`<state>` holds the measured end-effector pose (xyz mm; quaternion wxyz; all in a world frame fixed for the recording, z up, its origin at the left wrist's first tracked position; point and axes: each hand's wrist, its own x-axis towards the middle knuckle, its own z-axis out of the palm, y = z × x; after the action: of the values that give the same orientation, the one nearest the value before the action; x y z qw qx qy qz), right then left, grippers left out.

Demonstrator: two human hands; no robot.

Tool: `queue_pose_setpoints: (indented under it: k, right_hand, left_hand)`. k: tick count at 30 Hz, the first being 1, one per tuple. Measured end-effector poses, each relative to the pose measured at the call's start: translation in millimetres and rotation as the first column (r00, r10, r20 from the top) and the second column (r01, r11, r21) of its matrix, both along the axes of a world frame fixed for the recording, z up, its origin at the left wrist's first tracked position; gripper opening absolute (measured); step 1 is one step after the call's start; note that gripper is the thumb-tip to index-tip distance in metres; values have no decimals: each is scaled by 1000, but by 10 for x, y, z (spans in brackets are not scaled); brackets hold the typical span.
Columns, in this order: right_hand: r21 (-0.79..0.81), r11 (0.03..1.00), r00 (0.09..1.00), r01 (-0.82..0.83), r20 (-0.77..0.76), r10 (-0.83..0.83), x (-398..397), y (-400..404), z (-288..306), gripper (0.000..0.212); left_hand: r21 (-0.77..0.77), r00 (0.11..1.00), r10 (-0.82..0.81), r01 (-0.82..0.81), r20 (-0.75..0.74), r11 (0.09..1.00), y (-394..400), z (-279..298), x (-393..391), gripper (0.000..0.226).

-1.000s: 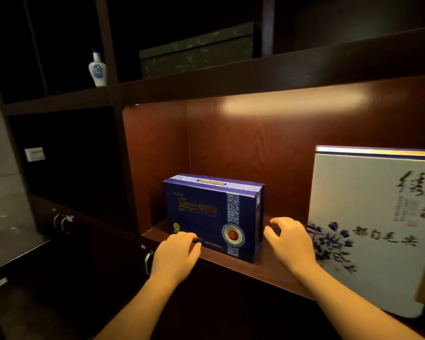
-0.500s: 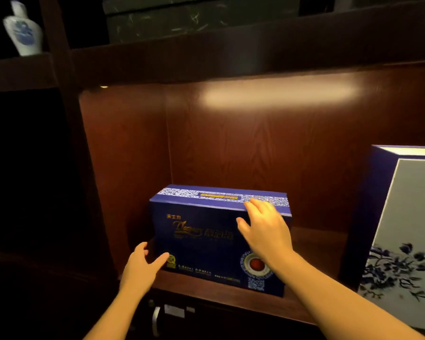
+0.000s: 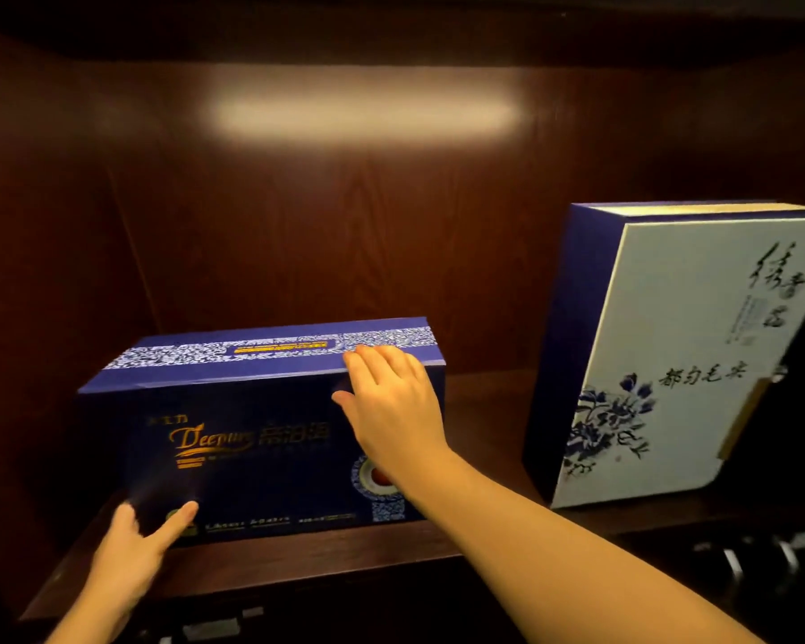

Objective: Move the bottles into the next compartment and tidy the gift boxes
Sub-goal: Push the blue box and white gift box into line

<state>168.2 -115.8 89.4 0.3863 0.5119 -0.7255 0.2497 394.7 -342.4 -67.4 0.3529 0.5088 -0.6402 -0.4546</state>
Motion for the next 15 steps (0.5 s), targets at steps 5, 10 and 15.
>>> queue_pose_setpoints:
  k: [5, 10, 15]
  right_hand:
    - [-11, 1000, 1000, -8, 6, 8, -62, 85, -2, 43]
    - [-44, 999, 1000, -15, -3, 15, -266, 330, -34, 43]
    - [-50, 999, 1000, -13, -7, 13, -495, 599, -53, 46]
  left_hand:
    - [-36, 999, 41, -41, -2, 998, 130, 54, -86, 47]
    - [-67, 998, 46, -43, 41, 997, 389, 40, -275, 53]
    - [-41, 999, 29, -28, 14, 999, 670, 20, -508, 61]
